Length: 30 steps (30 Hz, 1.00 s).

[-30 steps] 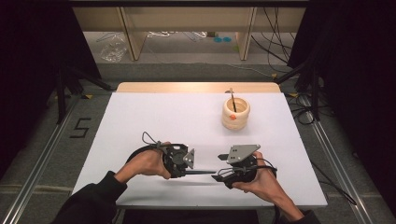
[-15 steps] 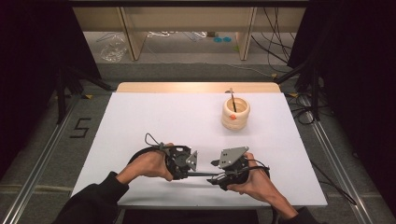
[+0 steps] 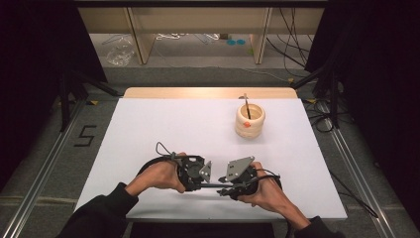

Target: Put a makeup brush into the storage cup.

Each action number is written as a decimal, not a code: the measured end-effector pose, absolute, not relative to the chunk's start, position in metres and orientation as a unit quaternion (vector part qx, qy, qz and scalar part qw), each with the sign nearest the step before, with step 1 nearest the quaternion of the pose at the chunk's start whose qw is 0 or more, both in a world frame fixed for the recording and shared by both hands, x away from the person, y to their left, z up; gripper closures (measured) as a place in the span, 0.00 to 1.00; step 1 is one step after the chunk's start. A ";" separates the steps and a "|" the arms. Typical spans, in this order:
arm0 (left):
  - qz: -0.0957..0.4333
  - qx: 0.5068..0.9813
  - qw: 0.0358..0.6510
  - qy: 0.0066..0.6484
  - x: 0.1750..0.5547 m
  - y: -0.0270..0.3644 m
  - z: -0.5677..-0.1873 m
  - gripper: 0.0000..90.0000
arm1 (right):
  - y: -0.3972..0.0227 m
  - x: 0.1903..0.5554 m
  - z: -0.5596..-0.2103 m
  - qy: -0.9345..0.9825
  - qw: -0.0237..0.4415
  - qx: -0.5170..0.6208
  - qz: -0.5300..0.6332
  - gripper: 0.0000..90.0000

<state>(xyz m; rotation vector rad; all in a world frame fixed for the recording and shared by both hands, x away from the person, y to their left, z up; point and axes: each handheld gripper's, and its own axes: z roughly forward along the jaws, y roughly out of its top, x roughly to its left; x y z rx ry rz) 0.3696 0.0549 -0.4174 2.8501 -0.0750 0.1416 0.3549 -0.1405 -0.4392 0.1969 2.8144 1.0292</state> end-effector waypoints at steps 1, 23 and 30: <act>0.049 0.988 0.143 -0.026 0.370 0.055 -0.418 0.87 | -0.140 0.355 -0.440 0.936 0.068 0.064 0.341 0.71; 0.038 0.987 0.153 -0.029 0.366 0.052 -0.418 0.87 | -0.137 0.357 -0.444 0.948 0.062 0.029 0.311 0.91; 0.039 0.987 0.153 -0.029 0.366 0.051 -0.418 0.87 | -0.137 0.356 -0.445 0.949 0.062 0.023 0.308 0.91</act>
